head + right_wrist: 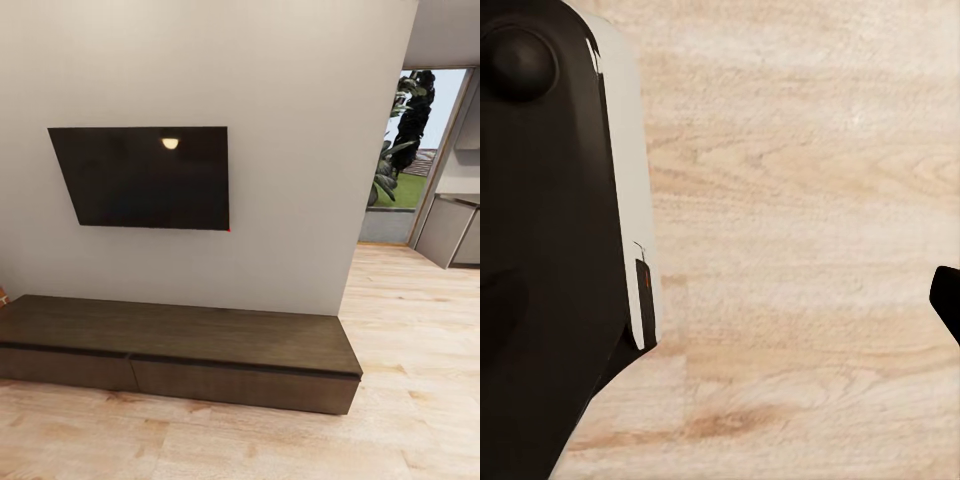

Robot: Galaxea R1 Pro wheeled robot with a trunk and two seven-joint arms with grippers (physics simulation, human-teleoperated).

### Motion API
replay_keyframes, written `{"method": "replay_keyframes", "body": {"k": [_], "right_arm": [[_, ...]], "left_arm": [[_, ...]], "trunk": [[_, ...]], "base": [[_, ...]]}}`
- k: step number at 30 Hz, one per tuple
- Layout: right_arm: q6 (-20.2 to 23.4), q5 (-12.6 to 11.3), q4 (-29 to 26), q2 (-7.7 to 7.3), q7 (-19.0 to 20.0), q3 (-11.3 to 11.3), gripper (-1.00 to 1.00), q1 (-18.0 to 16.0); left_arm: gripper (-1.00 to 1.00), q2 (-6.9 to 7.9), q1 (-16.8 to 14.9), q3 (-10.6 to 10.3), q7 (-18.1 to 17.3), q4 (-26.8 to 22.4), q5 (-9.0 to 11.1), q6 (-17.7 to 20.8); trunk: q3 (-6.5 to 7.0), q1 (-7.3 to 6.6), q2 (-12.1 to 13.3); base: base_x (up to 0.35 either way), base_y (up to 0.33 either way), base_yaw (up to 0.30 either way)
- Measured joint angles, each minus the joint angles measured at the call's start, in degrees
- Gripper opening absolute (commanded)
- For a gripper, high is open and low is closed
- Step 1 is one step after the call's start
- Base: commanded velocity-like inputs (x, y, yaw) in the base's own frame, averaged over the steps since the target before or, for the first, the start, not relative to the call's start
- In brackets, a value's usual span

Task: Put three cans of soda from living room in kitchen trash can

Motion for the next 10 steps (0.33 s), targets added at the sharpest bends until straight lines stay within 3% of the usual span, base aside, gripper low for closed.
{"method": "replay_keyframes", "body": {"k": [10], "right_arm": [[0.0,0.0,0.0,0.00,0.0,0.0,1.00,0.0]], "left_arm": [[1.00,0.00,0.0,0.0,0.0,0.0,0.0,0.0]], "trunk": [[0.00,0.00,0.0]], "base": [[0.000,0.000,0.000]]}}
